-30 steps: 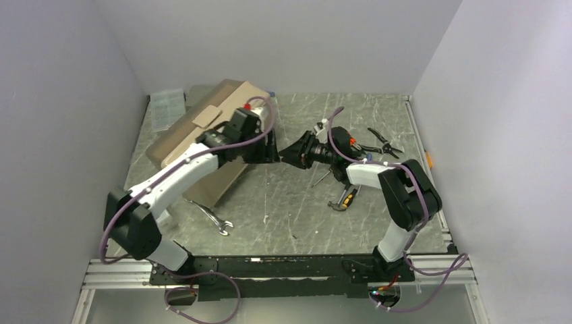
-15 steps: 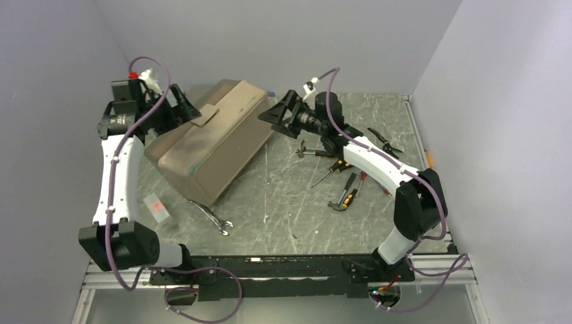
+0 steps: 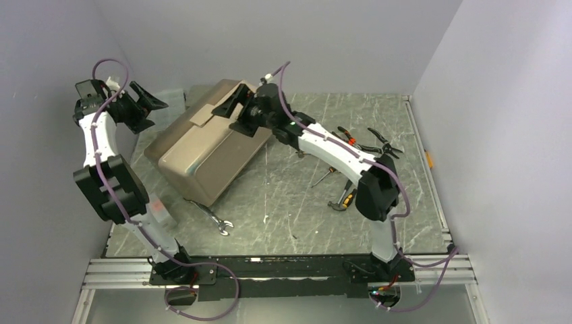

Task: Pack the tool kit

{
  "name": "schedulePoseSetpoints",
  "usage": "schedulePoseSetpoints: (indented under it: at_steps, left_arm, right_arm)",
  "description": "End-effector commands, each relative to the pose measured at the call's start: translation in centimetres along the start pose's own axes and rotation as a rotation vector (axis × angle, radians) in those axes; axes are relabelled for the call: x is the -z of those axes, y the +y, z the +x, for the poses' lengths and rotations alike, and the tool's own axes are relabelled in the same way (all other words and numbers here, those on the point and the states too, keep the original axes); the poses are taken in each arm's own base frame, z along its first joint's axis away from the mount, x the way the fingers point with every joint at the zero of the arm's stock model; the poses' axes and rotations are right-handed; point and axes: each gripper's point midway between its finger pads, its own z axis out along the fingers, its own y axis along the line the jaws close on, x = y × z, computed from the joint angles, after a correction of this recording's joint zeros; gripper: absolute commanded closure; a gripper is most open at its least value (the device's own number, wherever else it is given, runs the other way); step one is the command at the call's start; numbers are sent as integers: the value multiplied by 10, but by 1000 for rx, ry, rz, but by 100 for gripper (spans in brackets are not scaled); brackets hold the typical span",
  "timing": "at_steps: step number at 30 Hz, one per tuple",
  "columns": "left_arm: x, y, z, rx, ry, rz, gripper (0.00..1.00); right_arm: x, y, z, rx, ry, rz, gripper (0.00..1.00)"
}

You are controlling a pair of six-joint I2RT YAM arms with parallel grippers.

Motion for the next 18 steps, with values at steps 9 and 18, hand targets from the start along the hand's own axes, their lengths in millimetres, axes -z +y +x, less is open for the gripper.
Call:
schedulePoseSetpoints:
  at_steps: [9,18]
  left_arm:
    - [-67,20,8,153,187,232,3]
    - [-98,-13,71,175,356,335,12]
  right_arm:
    - [-57,4,17,-218,-99,160,17]
    - [-65,-35,5,-317,-170,261,20]
